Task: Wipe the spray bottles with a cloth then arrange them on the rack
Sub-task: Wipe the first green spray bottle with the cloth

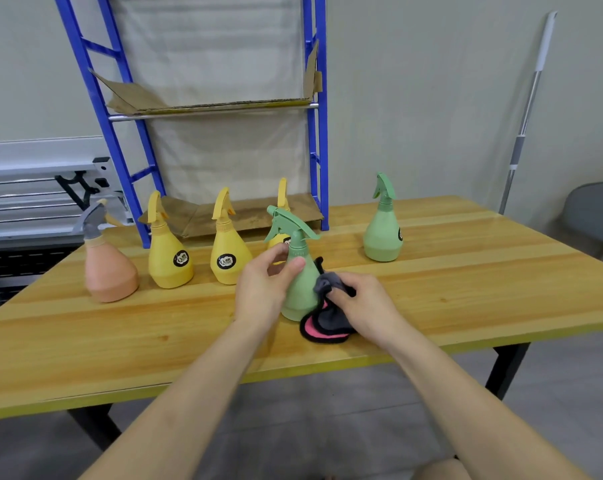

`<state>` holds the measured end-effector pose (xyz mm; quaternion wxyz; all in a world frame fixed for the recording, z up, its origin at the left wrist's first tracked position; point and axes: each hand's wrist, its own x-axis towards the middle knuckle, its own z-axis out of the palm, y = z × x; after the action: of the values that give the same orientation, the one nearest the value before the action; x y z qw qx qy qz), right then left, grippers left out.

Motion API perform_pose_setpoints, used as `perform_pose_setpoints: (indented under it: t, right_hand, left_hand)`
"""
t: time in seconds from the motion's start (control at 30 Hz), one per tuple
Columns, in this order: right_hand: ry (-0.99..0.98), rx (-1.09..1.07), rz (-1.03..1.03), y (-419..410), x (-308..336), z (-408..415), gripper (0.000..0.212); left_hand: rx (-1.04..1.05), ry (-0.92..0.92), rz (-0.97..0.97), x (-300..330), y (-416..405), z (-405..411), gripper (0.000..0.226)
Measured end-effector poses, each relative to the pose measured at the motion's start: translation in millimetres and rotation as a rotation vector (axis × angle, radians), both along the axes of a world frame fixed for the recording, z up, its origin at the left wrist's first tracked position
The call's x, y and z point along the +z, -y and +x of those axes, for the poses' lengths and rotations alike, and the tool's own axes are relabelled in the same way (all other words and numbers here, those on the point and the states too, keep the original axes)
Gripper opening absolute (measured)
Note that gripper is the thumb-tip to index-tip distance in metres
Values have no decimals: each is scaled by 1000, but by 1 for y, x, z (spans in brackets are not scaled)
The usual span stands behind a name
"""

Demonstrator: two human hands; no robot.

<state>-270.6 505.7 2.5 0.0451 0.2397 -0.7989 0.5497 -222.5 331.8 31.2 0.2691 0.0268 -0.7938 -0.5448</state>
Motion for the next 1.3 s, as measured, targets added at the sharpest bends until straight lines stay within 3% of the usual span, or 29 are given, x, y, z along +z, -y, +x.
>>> perform_pose_setpoints:
  t: [0.17, 0.3, 0.67, 0.87, 1.07, 1.17, 1.3]
  right_hand:
    - [-7, -55, -79, 11, 6, 8, 26]
    - [-89, 13, -115, 25, 30, 10, 27]
    - [-65, 57, 28, 10, 2, 13, 28]
    - [-56, 18, -13, 18, 8, 14, 24]
    - [-103, 60, -102, 34, 32, 13, 24]
    - [-73, 63, -38, 26, 13, 13, 24]
    - [-11, 49, 11, 17, -4, 17, 32]
  left_hand:
    - [-17, 25, -35, 4, 7, 0, 34]
    - [23, 53, -229, 2, 13, -3, 38]
    - [-29, 42, 11, -4, 19, 9, 29]
    - [-51, 42, -40, -3, 24, 6, 25]
    - [-21, 44, -255, -7, 28, -2, 42]
    - [-15, 49, -247, -10, 30, -2, 43]
    - [-26, 50, -55, -10, 27, 3, 35]
